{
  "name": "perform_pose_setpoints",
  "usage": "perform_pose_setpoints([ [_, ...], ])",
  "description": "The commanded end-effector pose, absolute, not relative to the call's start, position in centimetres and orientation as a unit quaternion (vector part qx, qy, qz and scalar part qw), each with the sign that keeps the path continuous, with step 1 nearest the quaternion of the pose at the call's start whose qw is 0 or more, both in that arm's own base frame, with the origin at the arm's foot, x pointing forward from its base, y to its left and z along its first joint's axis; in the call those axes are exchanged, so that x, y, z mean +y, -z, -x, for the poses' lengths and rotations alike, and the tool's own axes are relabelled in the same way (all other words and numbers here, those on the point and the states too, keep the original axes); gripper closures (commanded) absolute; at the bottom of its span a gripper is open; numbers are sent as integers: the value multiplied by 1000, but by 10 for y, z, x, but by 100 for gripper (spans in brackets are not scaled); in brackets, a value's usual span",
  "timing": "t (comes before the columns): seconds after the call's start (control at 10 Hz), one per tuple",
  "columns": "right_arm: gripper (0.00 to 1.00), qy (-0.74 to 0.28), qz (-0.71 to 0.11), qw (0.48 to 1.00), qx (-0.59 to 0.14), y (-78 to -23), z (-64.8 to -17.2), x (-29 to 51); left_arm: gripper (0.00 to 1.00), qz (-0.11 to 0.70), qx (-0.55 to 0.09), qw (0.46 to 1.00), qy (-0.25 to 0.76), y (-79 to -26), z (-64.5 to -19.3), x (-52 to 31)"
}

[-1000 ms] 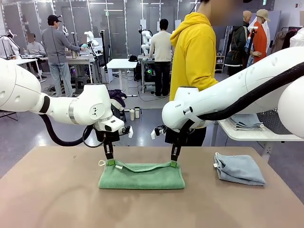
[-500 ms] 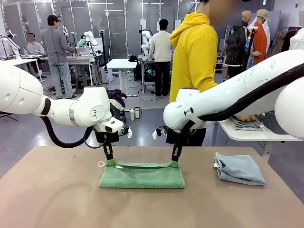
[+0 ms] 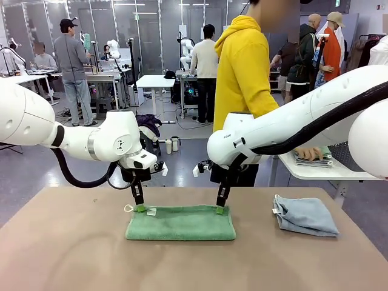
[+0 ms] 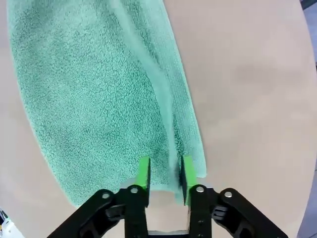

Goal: Fold the towels and place them in the basket.
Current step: When a person lays out a Towel with hook on the table, fold it in half twice.

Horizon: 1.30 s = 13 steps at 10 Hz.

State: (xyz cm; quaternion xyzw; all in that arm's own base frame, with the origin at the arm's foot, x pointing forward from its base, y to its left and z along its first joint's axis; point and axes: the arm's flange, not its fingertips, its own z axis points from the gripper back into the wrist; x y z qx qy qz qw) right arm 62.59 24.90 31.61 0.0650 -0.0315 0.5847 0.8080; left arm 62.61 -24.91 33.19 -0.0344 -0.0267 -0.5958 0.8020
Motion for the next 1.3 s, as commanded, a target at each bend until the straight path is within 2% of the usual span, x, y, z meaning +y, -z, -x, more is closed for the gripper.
perform_pose_setpoints([
  [0.0, 10, -595, -52, 800, -57, -321, -625, 244, 54, 15, -45, 788, 613, -336, -621, -240],
  [0.1, 0, -600, -44, 797, -59, -324, -622, 243, 0, 9, -43, 783, 620, -340, -618, -238],
  [0.2, 0, -605, -45, 793, -57, -329, -619, 242, 18, 8, -41, 774, 632, -345, -614, -236],
  [0.3, 0, -608, -49, 790, -52, -334, -615, 242, 0, 11, -38, 768, 639, -348, -610, -235],
  [0.4, 10, -597, -52, 799, -44, -338, -611, 241, 0, 15, -39, 768, 639, -352, -606, -234],
  [0.5, 1, -586, -57, 808, -35, -343, -604, 242, 0, 20, -39, 776, 630, -353, -602, -231],
  [0.7, 0, -522, -80, 849, -30, -354, -587, 242, 0, 41, -51, 806, 589, -362, -584, -230],
  [0.9, 0, -390, -109, 913, -54, -363, -562, 241, 0, 77, -65, 854, 511, -368, -555, -220],
  [1.1, 0, -344, -137, 926, -71, -367, -541, 239, 0, 110, -92, 874, 464, -375, -512, -207],
  [1.2, 0, -322, -135, 934, -75, -366, -535, 237, 0, 102, -114, 881, 448, -381, -485, -197],
])
